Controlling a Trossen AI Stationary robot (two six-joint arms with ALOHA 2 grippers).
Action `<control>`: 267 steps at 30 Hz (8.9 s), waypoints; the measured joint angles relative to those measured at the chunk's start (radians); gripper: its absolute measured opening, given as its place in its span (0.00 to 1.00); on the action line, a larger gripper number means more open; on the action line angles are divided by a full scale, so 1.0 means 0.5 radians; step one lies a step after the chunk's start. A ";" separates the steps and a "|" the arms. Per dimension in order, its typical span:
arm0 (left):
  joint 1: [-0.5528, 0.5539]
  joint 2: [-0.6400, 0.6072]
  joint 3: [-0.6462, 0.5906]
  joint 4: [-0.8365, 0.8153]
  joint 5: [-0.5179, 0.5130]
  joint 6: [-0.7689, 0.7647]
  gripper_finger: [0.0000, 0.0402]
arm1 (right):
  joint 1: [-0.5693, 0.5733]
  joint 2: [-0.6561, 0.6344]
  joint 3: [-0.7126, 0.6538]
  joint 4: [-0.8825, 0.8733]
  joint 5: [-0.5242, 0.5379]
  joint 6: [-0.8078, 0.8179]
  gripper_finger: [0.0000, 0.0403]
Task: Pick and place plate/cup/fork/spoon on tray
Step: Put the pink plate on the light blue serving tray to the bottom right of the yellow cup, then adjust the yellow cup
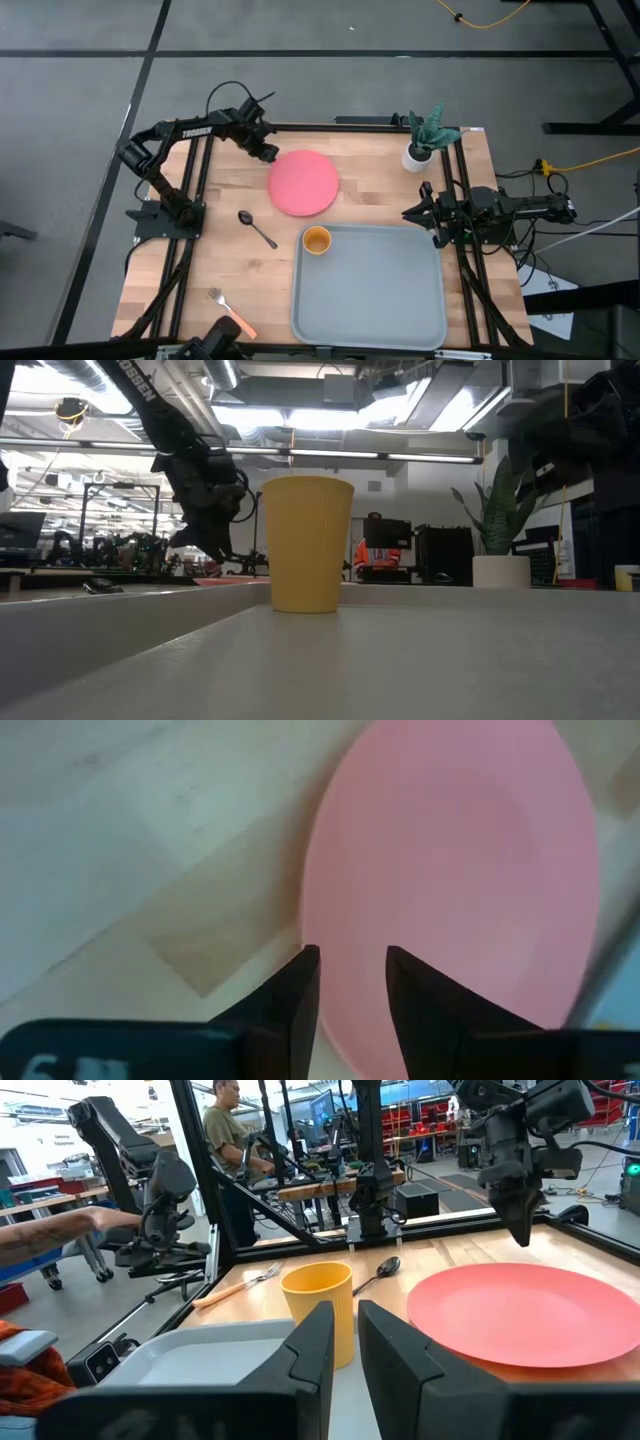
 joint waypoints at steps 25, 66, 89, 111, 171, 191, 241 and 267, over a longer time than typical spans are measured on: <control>-0.227 0.000 0.000 0.021 -0.464 0.047 0.27 | -0.001 0.000 0.000 0.000 0.000 -0.008 0.14; -0.333 0.002 -0.095 0.051 -0.516 0.052 0.27 | -0.001 0.000 0.000 0.001 0.001 -0.002 0.14; -0.369 0.135 -0.098 0.058 -0.489 -0.051 0.27 | 0.000 0.001 0.000 0.001 -0.001 -0.001 0.14; -0.356 0.006 -0.098 0.429 -0.169 -0.181 0.01 | -0.001 0.001 0.000 -0.012 -0.002 -0.001 0.14; -2.155 0.146 0.336 1.368 -0.411 -0.996 0.00 | 0.000 0.000 0.000 0.125 0.629 0.046 0.14; -1.826 0.645 1.035 0.848 0.445 -0.675 0.00 | 0.000 0.001 0.000 0.101 0.631 0.036 0.14; -1.674 1.013 1.377 0.639 0.106 -0.370 0.10 | 0.000 -0.001 0.000 0.111 0.630 -0.058 0.14; -1.666 0.766 1.378 0.613 0.762 -0.324 0.10 | 0.000 0.000 0.000 0.087 0.629 -0.054 0.14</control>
